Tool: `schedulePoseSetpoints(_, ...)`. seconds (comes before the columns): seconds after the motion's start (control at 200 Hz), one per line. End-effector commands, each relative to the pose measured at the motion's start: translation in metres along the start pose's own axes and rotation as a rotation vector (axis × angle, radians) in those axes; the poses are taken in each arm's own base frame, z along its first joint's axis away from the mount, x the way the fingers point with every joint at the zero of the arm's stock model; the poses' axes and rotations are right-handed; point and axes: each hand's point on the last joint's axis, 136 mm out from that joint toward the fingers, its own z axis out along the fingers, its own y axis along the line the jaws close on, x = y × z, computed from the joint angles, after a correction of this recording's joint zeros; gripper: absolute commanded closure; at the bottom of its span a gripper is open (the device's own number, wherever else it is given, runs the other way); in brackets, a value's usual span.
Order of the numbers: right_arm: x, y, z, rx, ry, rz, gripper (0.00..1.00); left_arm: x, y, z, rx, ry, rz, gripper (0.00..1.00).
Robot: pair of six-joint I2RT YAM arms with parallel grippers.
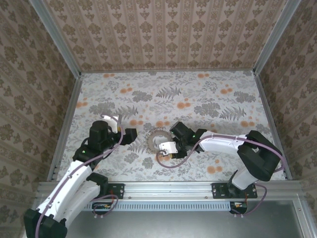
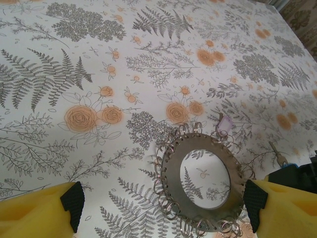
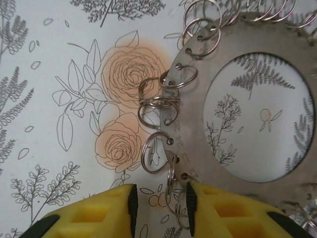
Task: Put the keys on the keyring
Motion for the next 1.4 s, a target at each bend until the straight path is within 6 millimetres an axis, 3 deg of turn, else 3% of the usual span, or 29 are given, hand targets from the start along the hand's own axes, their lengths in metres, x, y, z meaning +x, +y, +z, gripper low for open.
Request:
schedulePoseSetpoints(0.0, 0.001, -0.008, 0.004, 0.009, 0.03, 0.021, 0.67, -0.001, 0.001, 0.001, 0.003, -0.02, -0.012, 0.13)
schedulePoseSetpoints(0.11, 0.0, -0.013, 0.009, 0.018, 0.028, 0.031, 0.69, 0.001, -0.001, 0.001, 0.015, -0.012, 0.014, 0.13)
schedulePoseSetpoints(0.355, 0.004, -0.022, 0.018, 0.041, 0.057, 0.026, 0.82, -0.003, -0.002, -0.001, 0.015, -0.022, 0.078, 0.13)
schedulePoseSetpoints(0.635, 0.005, -0.026, 0.009, 0.098, 0.02, 0.044, 0.96, -0.005, -0.007, 0.001, 0.045, -0.037, 0.116, 0.13)
schedulePoseSetpoints(0.74, -0.006, -0.033, -0.008, 0.148, -0.086, 0.082, 1.0, -0.005, -0.021, 0.002, 0.132, -0.056, 0.19, 0.13)
schedulePoseSetpoints(0.9, -0.035, -0.041, -0.058, 0.183, -0.34, 0.13, 1.0, -0.007, -0.071, -0.008, 0.383, -0.116, 0.471, 0.21)
schedulePoseSetpoints(1.045, -0.048, -0.049, -0.098, 0.22, -0.438, 0.122, 1.0, -0.005, -0.117, -0.023, 0.58, -0.109, 0.746, 0.32)
schedulePoseSetpoints(1.21, -0.064, -0.051, -0.127, 0.214, -0.505, 0.098, 1.0, -0.007, -0.138, -0.014, 0.693, -0.078, 0.857, 0.57)
schedulePoseSetpoints(1.395, -0.083, -0.054, -0.15, 0.174, -0.619, 0.13, 1.0, -0.006, -0.156, 0.002, 0.753, -0.119, 0.914, 0.63)
